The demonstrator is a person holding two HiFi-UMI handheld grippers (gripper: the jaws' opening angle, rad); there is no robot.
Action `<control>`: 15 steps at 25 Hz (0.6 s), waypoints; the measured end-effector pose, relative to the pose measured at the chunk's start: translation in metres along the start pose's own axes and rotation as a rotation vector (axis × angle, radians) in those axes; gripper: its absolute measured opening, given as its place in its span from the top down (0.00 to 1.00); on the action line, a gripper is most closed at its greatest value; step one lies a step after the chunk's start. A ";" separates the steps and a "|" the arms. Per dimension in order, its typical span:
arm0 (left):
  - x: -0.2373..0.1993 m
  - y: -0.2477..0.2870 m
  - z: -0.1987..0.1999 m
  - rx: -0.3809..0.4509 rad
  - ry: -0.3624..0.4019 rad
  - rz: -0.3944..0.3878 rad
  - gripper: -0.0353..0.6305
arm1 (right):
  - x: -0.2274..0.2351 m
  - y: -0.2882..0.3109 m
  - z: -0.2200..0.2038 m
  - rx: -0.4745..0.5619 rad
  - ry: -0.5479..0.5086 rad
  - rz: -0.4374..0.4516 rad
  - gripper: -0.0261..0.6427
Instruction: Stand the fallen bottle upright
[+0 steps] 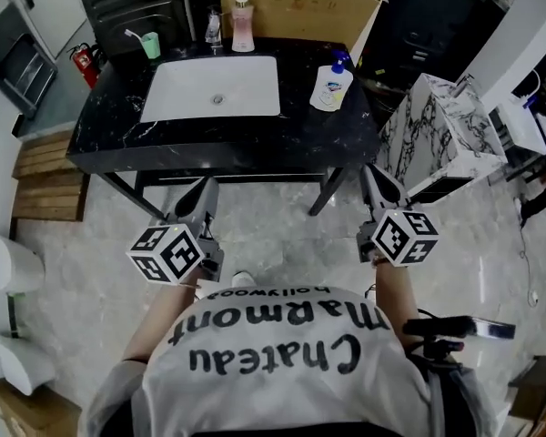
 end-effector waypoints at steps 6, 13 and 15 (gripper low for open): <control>0.049 -0.015 -0.015 0.003 -0.013 -0.003 0.93 | 0.016 -0.034 0.014 -0.011 -0.025 0.039 0.94; 0.067 -0.016 -0.012 0.038 -0.009 -0.005 0.93 | 0.018 -0.045 0.028 0.003 -0.090 0.068 0.94; 0.068 -0.014 -0.011 0.044 -0.010 -0.003 0.93 | 0.018 -0.043 0.027 -0.003 -0.095 0.073 0.94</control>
Point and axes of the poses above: the fingertips, and each gripper's own axes: y forward along the fingers, x to its right, z out of its top, the point moved 6 cm from there along -y, backward along the fingers, and after that the axes turned 10 degrees about x, right-handed, at the moved point
